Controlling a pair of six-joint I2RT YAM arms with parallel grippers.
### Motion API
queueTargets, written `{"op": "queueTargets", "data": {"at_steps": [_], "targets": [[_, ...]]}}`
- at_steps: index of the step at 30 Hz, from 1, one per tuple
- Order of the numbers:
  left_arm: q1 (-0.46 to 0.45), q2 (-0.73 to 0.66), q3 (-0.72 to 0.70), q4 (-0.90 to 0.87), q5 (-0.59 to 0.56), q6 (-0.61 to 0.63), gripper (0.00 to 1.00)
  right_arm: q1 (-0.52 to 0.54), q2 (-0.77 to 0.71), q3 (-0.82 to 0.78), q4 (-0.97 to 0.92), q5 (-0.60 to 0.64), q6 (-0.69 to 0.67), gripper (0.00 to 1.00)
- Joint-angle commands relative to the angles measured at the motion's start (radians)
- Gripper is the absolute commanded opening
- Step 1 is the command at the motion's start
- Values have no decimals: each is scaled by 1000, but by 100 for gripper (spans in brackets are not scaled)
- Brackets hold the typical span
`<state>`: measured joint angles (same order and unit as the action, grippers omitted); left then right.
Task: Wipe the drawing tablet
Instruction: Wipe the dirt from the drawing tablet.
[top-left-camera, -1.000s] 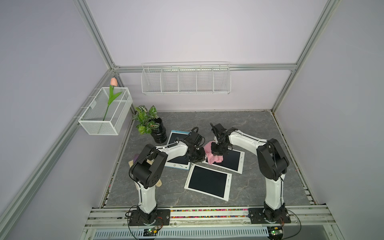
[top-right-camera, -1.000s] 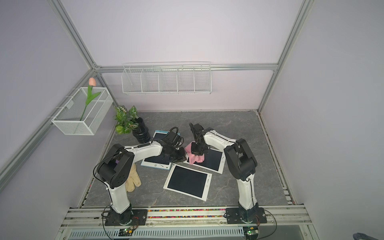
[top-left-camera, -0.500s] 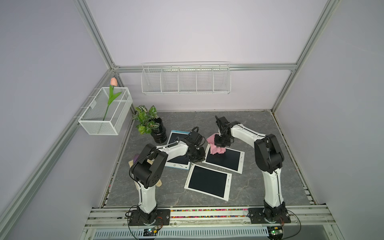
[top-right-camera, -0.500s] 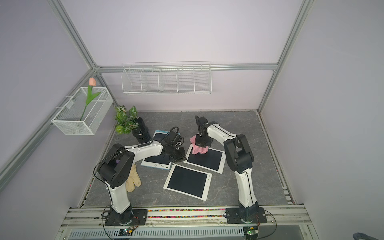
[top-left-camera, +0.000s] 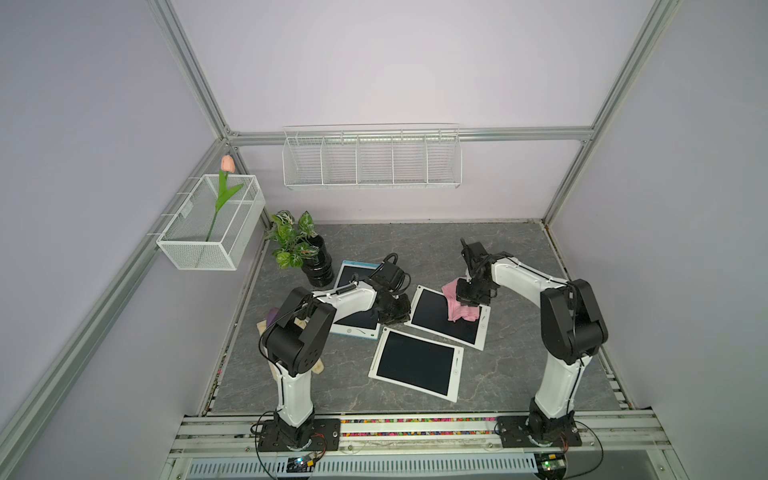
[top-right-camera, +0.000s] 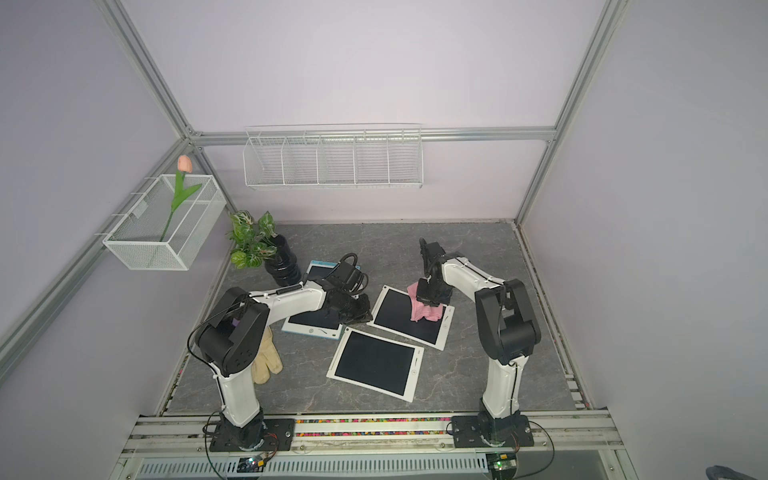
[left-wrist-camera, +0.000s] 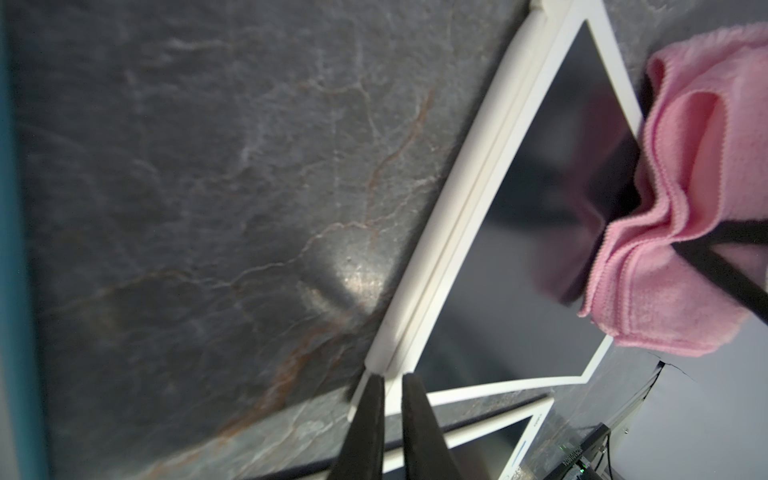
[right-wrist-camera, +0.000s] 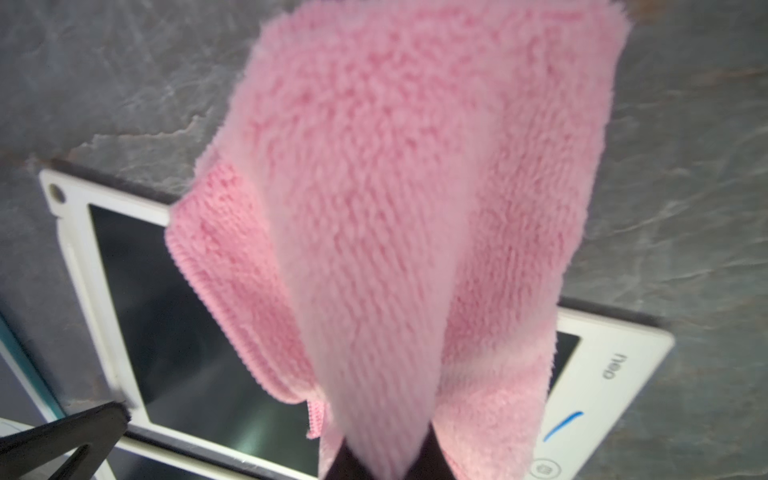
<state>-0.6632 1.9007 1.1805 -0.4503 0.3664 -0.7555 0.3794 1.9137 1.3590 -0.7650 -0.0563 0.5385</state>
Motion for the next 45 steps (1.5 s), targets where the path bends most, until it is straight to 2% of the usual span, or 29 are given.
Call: {"op": "queueTargets", "data": {"at_steps": [1,5,9,13,21,28,34,40,45], "targets": [[-4,35,11,-20,-30,1,14,90,52,88,-6,-20,3,7],[-4,32,10,-16,-30,2,14,182,126,194,-15,-53,36,7],[-4,28,10,-18,-31,2,14,221,177,256,-16,-76,68,7],[-4,26,10,-19,-30,4,14,197,153,204,-4,-72,82,7],[-4,28,10,-19,-30,4,14,78,-9,-38,9,-21,43,7],[-4,9,41,-48,-45,11,15,157,-4,-22,16,-21,57,7],[25,39,211,-136,-54,32,23,149,-29,-21,38,-8,88,7],[43,236,493,-241,-45,98,23,155,-56,-24,31,-12,88,7],[43,353,646,-285,-52,121,23,181,-64,-32,36,-22,107,7]]}}
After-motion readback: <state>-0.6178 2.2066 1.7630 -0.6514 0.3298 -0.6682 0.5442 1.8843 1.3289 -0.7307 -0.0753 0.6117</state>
